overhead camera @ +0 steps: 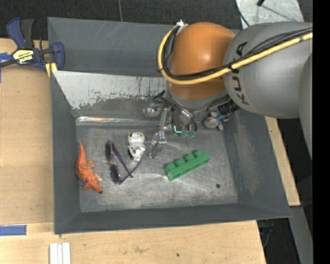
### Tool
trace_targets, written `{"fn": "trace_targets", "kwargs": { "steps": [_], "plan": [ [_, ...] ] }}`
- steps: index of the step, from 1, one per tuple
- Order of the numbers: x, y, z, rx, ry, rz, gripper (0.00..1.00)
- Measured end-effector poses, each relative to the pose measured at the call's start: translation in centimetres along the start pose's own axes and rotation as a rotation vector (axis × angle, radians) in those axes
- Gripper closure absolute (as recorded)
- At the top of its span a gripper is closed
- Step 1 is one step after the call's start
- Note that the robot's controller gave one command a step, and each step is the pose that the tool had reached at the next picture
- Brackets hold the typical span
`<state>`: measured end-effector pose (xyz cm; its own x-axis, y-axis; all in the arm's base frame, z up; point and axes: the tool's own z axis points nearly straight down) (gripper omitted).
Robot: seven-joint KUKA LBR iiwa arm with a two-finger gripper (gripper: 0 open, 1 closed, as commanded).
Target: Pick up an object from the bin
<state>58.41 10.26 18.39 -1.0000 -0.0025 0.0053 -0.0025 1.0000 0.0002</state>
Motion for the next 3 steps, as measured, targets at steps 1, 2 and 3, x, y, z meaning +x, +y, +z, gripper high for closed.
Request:
{"fn": "trace_targets", "kwargs": {
  "steps": [1,2,3],
  "plan": [
    [-0.2,0.0,-0.5,-0.001,-0.008,0.002,0.0],
    [1.0,-0.3,3.6,-0.002,-0.014,0.063,0.0],
    [3.6,-1.5,9.5,-0.002,-0.017,0.111,0.0]
  ]
}}
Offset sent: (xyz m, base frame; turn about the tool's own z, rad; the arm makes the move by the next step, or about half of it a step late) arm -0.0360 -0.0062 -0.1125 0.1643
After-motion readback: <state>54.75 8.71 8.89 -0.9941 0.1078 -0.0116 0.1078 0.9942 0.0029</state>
